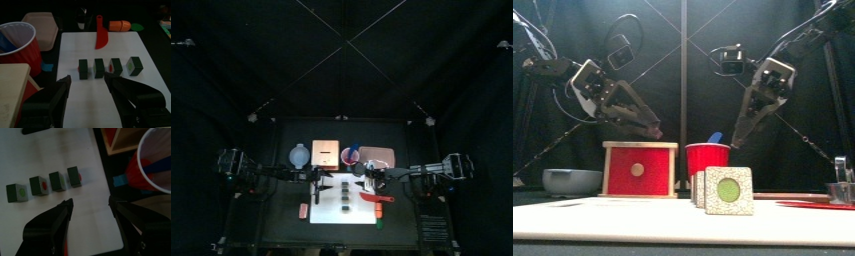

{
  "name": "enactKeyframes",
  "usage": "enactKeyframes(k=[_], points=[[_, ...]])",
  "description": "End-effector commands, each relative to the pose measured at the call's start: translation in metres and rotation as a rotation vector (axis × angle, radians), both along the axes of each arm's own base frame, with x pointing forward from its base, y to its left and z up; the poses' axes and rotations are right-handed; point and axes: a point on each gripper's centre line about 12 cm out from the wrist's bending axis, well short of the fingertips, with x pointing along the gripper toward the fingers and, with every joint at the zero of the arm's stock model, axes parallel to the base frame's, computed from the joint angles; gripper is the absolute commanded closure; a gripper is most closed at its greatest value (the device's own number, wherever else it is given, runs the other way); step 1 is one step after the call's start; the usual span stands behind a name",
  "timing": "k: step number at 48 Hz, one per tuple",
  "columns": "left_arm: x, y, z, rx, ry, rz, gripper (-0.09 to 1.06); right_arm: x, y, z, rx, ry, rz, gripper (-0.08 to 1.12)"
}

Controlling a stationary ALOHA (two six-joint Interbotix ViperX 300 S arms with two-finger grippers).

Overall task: Place sushi on board then cut the sushi with the knife then place the pieces on the plate
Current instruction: Place the 4 sushi pieces on the plate

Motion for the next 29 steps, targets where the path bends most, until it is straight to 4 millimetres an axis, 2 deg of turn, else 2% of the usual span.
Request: enactKeyframes(k=[1, 11, 29], points=[[-0.002, 0.002, 0.011, -0.002, -0.034, 0.007, 0.07, 0.017, 0.000, 0.010, -0.006, -0.039, 0.007, 0.13], [-0.005, 0.002, 0.007, 0.002, -0.018, 0.005, 0.07, 0.038, -0.001, -0.002, -0.011, -0.012, 0.015, 0.13], [-0.005, 0.002, 0.004, -0.001, 0.002, 0.006, 0.07, 0.055, 0.005, -0.020, -0.006, 0.027, 0.029, 0.13]])
